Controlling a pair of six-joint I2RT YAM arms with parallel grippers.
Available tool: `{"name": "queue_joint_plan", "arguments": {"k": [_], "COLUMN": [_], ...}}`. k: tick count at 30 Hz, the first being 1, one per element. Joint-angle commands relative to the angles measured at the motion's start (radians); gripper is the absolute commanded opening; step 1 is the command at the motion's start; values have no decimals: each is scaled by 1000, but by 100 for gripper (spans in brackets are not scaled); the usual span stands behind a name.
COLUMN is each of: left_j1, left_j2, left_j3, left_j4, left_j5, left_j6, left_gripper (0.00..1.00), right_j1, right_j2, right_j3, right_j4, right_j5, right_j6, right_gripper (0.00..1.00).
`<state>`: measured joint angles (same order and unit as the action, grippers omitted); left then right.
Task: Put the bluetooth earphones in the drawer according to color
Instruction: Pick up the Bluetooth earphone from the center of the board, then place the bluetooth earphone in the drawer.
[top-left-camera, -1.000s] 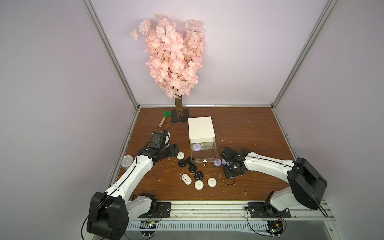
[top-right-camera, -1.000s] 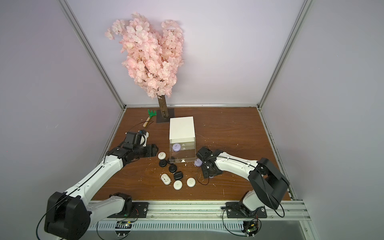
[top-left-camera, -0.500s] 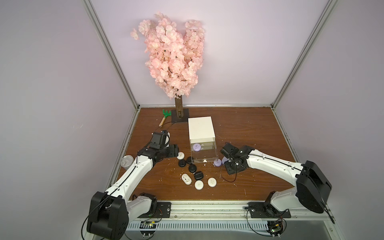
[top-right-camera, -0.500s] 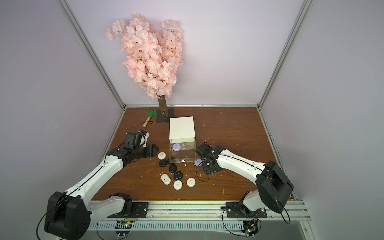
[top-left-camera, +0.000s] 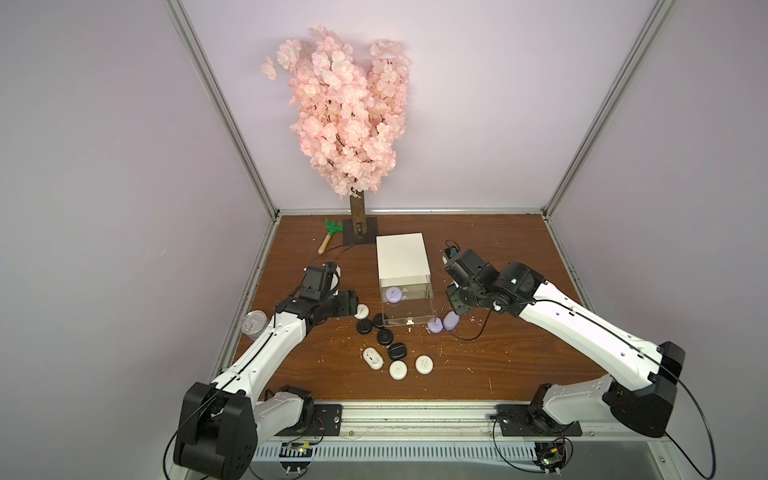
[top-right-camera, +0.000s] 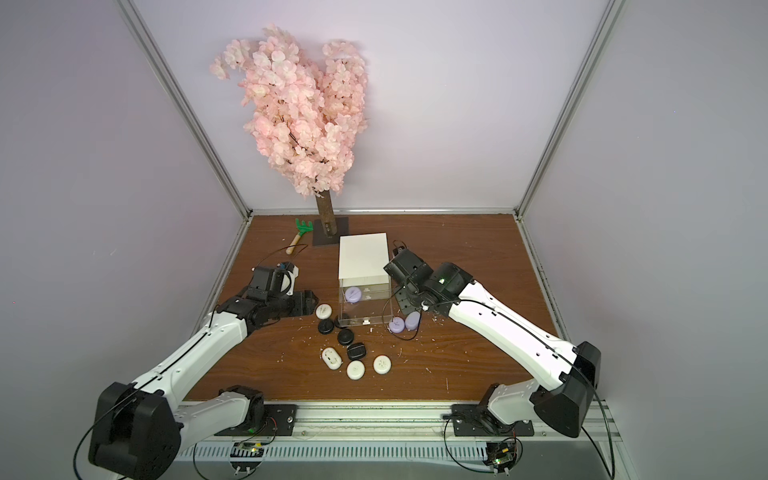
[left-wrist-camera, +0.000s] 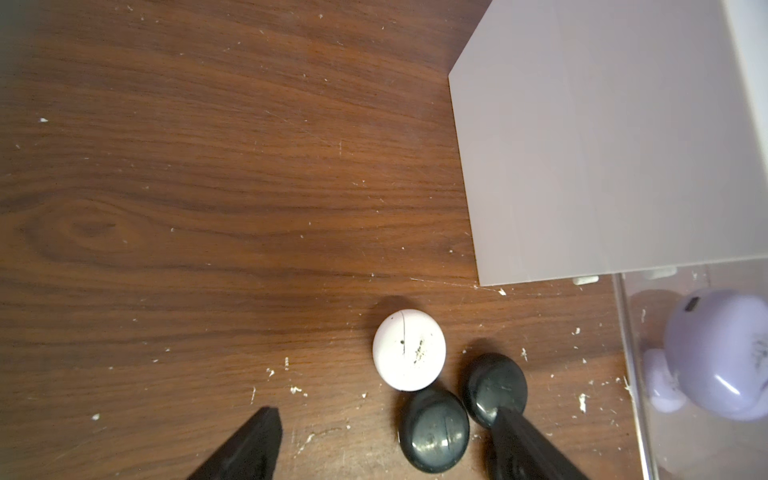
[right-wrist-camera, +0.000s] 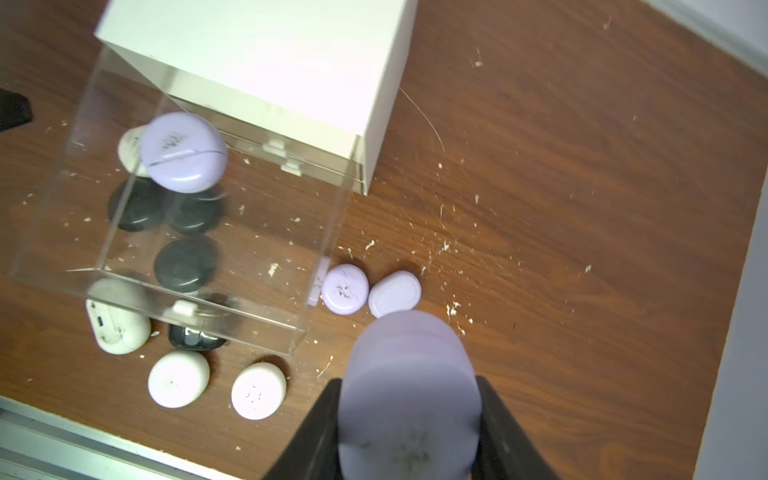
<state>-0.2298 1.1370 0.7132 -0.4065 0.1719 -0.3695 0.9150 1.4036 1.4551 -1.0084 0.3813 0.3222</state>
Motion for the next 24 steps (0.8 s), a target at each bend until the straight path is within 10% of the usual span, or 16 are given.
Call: {"name": "queue_joint_plan", "arguments": {"k": [1, 24], "left_j1": [4, 3], "left_j2": [-22, -17], "left_j3": [-12, -17], "left_j4": [9, 18], "left_j5": [5, 17], "left_j6": [5, 12], "left_gripper": [84, 84], "right_j1": [42, 94], "right_j2": [43, 144], "right_j3": [63, -55], "right_j4": [32, 384], "right_j5": [40, -67], "right_j6": [-144, -590], "right_gripper": [34, 28]}}
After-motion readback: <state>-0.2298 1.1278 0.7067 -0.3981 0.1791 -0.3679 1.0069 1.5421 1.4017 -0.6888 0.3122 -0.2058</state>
